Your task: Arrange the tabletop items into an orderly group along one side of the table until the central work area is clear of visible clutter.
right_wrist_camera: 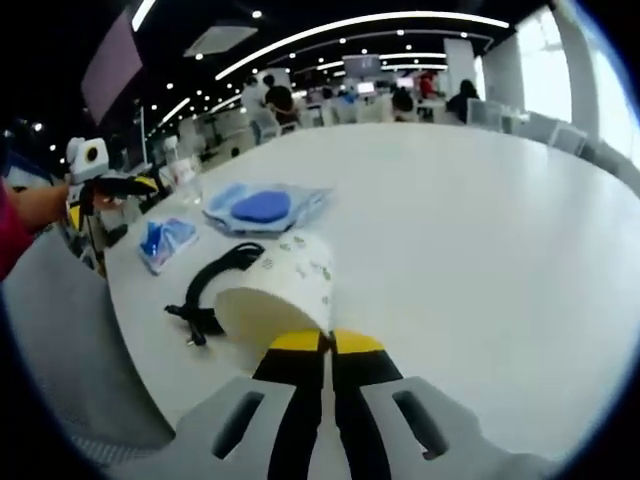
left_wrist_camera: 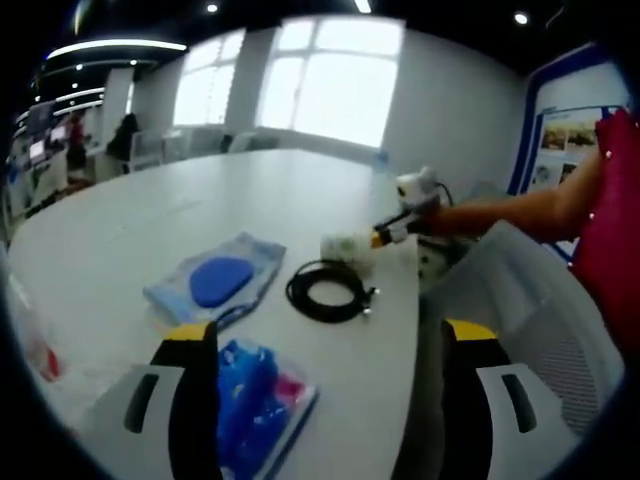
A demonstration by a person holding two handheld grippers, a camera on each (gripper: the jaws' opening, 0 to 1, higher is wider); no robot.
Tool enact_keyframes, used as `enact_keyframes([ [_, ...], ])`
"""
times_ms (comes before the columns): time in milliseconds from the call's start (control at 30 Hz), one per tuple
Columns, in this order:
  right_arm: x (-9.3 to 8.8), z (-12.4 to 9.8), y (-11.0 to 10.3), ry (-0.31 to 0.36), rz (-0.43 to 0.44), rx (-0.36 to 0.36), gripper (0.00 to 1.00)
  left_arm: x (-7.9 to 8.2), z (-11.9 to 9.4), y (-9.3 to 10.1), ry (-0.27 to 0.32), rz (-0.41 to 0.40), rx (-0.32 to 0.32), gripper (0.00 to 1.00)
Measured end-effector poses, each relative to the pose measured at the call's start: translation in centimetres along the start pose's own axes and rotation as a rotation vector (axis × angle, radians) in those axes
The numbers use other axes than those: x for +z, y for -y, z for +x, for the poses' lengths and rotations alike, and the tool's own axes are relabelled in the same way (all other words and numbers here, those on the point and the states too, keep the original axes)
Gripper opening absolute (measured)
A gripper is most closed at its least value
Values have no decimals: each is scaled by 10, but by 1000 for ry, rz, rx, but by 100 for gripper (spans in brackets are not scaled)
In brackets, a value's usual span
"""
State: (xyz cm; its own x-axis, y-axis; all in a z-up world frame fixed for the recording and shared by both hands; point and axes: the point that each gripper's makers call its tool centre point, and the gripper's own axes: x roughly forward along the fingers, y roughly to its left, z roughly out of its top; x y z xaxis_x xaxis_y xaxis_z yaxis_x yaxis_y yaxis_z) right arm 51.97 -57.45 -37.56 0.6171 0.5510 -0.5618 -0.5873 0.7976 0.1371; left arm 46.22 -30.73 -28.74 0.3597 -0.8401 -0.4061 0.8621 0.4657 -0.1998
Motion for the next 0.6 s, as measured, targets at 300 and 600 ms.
enact_keyframes([
  [300,13,-7,8,-68,-64,-25,2,0,-3,-1,4,4,-1,88],
  [600,34,-15,10,-136,-95,-15,2,0,-4,-1,17,3,-3,88],
])
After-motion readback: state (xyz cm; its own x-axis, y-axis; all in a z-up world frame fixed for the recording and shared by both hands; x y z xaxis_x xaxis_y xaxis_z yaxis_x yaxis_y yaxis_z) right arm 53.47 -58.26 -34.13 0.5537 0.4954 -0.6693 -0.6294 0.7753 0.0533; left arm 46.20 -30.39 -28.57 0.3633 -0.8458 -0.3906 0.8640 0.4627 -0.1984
